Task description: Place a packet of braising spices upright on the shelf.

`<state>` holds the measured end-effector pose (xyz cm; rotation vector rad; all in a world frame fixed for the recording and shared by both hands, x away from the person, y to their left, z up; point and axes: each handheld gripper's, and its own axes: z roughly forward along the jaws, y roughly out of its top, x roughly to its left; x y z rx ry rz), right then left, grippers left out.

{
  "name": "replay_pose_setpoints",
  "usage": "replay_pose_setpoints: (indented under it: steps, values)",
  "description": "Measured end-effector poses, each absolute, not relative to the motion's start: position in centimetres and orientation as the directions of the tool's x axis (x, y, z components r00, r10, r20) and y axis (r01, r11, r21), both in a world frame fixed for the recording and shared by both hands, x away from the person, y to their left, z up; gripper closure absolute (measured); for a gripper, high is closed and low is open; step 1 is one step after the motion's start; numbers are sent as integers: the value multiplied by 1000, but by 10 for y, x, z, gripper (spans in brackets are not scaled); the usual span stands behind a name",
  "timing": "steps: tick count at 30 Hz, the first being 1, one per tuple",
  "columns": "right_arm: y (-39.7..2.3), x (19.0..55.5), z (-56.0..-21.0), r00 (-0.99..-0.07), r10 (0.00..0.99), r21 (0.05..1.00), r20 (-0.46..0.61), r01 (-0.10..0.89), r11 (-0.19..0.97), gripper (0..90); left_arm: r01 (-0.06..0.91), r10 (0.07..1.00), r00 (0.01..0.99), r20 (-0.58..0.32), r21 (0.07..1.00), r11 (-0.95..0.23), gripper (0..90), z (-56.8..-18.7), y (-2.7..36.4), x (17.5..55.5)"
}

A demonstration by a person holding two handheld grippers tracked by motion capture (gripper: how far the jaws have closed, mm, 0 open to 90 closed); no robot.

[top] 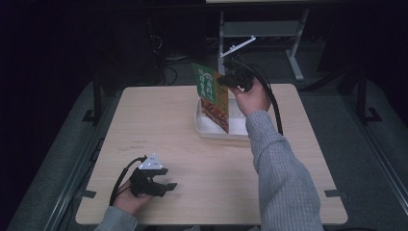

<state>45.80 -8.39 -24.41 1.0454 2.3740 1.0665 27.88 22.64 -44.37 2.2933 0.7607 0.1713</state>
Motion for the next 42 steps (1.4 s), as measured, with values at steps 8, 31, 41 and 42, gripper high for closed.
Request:
replay_pose_setpoints:
  steps: [8,31,41,42]
  values:
    - [-81,460,-245,-672,741,754,-17,478,451,900,476,568,818,-91,662,-580,332,-444,227,279]
    - [-91,466,-270,-663,745,732,71,542,413,899,476,571,816,-88,662,-579,331,-444,227,279]
    - [-105,464,-277,-665,737,727,119,564,391,896,476,571,816,-88,662,-579,330,-444,228,279]
    - [-106,463,-278,-665,737,726,123,566,390,896,476,570,817,-87,661,-580,330,-444,228,279]
